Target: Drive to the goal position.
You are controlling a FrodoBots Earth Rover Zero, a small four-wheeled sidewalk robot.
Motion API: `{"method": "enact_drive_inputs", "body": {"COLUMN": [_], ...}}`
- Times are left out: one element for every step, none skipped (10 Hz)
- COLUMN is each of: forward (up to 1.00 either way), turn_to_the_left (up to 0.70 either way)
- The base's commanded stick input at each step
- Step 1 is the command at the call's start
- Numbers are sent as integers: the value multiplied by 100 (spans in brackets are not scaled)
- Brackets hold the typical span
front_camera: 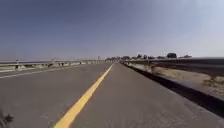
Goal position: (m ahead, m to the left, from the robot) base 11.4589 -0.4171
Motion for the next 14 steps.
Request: {"method": "enact_drive_inputs", "body": {"forward": [30,30,30,30,30,30,30,30,30,30,30,30,30,30], "turn_to_the_left": [0,0,0,0,0,0,0,0,0,0,0,0,0,0]}}
